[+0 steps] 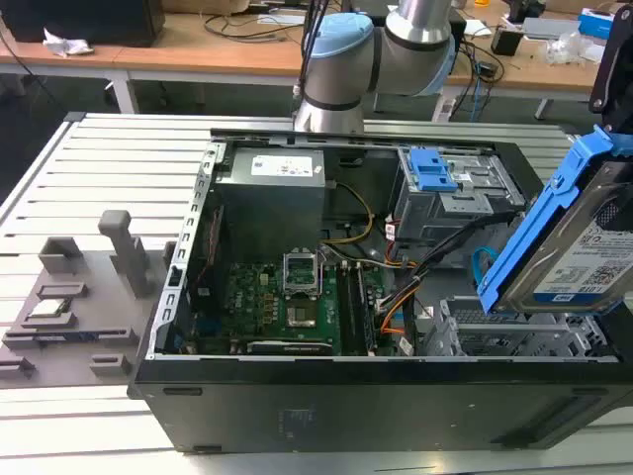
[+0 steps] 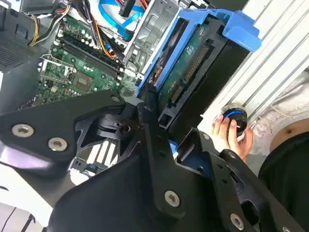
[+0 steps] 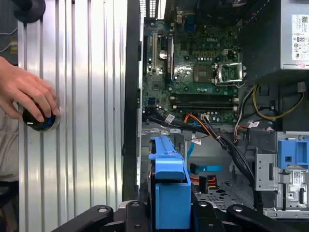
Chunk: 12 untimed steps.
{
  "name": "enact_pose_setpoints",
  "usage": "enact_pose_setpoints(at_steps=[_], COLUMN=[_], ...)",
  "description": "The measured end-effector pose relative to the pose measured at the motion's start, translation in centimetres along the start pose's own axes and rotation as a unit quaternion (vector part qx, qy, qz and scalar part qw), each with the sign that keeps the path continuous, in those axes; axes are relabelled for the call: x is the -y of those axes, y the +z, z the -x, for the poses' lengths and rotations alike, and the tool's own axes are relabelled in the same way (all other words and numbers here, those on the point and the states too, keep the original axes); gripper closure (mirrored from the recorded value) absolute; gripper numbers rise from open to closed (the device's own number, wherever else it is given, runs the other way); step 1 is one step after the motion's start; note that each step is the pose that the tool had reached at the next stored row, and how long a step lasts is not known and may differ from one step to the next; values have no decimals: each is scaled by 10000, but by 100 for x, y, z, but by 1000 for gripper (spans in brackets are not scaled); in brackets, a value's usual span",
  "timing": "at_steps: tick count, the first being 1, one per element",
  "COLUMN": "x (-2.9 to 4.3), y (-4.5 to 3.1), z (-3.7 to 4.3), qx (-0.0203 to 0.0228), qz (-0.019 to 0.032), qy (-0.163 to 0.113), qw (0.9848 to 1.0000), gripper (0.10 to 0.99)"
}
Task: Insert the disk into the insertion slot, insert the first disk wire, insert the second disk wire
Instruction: 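Insert the disk into the insertion slot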
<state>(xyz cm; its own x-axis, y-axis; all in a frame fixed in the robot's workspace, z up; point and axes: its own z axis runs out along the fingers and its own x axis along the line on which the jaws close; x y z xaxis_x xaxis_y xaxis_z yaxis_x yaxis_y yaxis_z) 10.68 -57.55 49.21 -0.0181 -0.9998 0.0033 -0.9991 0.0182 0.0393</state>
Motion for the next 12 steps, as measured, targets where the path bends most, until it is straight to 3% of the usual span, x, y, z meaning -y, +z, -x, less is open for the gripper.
enact_pose_setpoints(at_steps=[7, 12], x=[6, 9], y=[162, 281], z=[18, 179], qx=[0, -7], qz=[5, 5], qy=[0, 1], qw=[10000, 10000], gripper=[722, 722])
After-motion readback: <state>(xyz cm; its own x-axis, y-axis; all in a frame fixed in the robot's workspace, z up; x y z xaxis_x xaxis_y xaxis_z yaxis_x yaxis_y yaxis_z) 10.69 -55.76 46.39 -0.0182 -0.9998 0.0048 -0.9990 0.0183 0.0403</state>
